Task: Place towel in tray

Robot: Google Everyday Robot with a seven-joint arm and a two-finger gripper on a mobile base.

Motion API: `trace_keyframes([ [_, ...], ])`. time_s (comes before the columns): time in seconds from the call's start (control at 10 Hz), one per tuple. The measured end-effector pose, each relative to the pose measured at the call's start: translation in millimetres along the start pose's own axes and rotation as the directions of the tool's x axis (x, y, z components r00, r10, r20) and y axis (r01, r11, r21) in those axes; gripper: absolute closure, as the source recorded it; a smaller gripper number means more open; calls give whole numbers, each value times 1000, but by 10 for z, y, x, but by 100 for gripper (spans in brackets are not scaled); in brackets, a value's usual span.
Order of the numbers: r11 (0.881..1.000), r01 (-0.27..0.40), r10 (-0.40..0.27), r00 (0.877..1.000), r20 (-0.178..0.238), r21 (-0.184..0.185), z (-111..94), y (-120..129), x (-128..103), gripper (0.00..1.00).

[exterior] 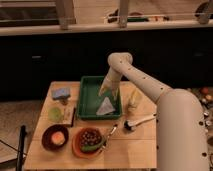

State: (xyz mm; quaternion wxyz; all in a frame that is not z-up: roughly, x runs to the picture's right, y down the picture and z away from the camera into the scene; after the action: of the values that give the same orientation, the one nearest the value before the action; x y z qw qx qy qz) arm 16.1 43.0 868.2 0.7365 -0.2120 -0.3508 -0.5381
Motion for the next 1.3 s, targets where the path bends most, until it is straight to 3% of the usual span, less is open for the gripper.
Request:
trace_keyframes([
  [0.6,998,49,-48,999,-27,33,-160,-55,-57,20],
  [1.3,998,50,-49,998,-26,33,-158,-67,-59,20],
])
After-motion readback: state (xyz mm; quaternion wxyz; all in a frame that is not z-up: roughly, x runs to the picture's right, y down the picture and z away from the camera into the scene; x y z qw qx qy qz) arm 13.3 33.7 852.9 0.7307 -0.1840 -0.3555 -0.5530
